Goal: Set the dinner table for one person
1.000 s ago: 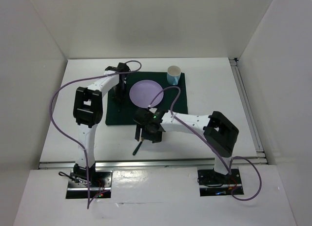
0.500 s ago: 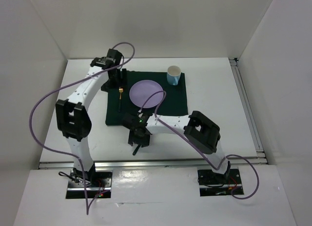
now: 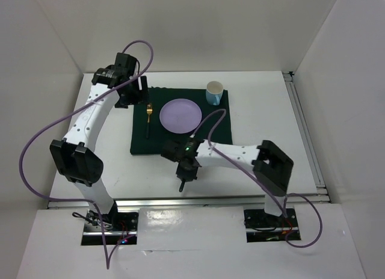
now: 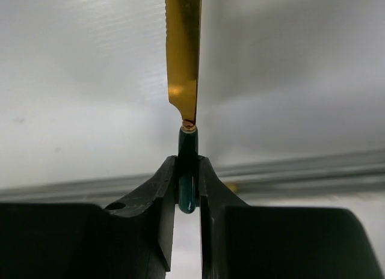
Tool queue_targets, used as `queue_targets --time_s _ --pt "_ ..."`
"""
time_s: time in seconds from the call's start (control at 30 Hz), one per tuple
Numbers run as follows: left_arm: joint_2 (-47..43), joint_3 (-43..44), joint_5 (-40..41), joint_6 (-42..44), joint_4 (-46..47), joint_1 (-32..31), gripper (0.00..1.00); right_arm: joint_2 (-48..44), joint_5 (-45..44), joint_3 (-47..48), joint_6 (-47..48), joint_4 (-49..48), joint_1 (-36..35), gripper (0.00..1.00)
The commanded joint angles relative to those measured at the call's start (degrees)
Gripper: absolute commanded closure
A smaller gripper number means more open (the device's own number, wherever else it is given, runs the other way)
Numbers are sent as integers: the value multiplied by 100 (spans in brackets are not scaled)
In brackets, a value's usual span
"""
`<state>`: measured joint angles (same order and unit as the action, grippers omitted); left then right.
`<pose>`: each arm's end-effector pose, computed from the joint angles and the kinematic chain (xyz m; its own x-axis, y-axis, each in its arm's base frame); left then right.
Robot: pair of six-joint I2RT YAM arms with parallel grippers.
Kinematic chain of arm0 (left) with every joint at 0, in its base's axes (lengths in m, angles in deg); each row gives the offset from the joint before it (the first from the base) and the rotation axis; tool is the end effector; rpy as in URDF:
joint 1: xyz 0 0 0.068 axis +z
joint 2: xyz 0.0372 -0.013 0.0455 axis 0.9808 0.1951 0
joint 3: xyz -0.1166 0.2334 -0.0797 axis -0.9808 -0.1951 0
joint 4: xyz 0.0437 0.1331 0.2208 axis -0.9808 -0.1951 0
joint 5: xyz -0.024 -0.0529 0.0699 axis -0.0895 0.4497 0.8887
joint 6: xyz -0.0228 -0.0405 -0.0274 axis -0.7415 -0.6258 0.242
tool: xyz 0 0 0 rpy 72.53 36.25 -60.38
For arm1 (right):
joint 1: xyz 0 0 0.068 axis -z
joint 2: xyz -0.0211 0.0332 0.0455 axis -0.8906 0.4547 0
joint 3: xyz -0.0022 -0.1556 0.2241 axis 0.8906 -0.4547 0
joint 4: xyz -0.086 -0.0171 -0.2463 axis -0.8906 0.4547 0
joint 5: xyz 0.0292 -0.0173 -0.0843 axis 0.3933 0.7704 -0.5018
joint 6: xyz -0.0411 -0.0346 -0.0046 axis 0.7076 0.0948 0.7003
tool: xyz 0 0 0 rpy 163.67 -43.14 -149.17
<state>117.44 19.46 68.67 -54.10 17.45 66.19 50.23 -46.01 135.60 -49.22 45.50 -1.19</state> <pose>0.3587 -0.0732 0.3764 -0.7526 -0.2630 -0.6037 -0.2376 0.9635 -0.1235 0.1637 0.3235 0.1826 -0.9440 0.2593 -0.2039 0.2366 0.9630 0.1294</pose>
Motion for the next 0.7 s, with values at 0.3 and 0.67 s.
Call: queue_targets --time_s 0.3,0.67 --pt "-476 97 -604 177 4 52 12 -1491 126 723 4620 -106 2279 96" --pt "-476 -254 -710 124 189 52 14 -179 1374 1218 6265 -836 3794 96"
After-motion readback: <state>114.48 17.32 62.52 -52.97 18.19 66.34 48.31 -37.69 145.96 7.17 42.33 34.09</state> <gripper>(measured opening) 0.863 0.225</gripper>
